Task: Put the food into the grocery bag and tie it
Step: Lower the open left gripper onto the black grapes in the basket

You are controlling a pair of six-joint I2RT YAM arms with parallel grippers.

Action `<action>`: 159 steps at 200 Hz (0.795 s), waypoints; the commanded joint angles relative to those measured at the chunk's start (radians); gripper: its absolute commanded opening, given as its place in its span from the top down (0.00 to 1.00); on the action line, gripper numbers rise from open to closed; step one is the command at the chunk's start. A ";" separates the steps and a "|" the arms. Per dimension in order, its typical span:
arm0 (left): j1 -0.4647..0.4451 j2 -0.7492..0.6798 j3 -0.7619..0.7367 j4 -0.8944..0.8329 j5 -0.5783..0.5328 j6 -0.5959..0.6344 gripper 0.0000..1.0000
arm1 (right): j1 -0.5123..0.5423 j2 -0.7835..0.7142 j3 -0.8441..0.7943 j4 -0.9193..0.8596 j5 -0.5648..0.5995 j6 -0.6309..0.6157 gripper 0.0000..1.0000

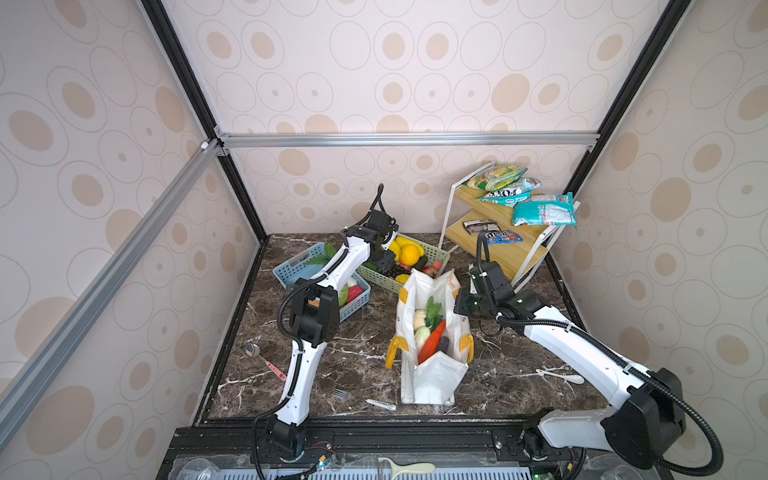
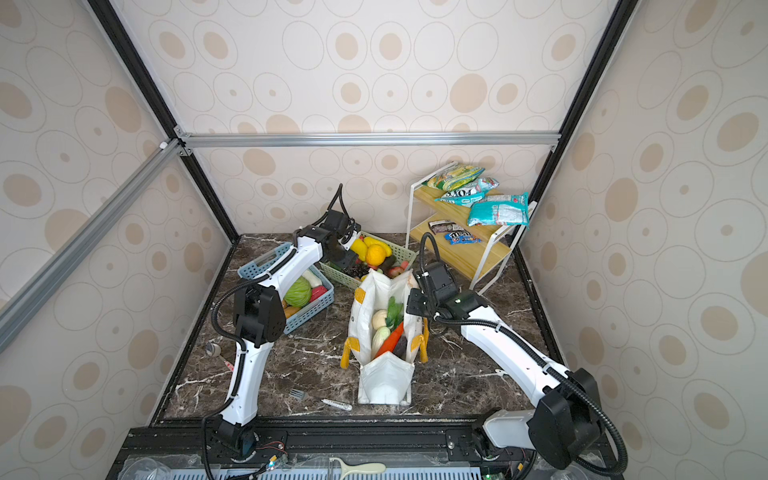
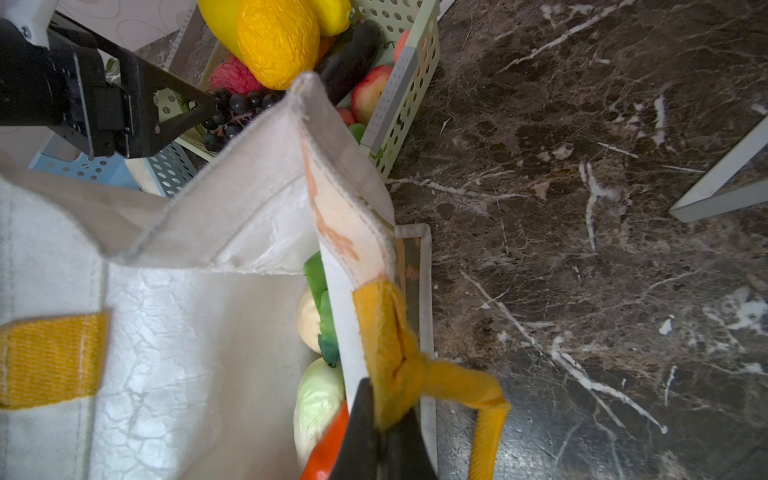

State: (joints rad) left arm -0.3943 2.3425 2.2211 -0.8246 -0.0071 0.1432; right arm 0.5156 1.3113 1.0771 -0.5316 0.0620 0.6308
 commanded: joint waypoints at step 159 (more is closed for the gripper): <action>0.015 -0.023 0.006 0.063 0.033 -0.056 0.74 | -0.002 -0.021 -0.006 -0.046 0.004 0.002 1.00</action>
State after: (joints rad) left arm -0.3912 2.4039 2.2330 -0.7837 0.0147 0.1074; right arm 0.5156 1.3087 1.0775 -0.5327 0.0605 0.6312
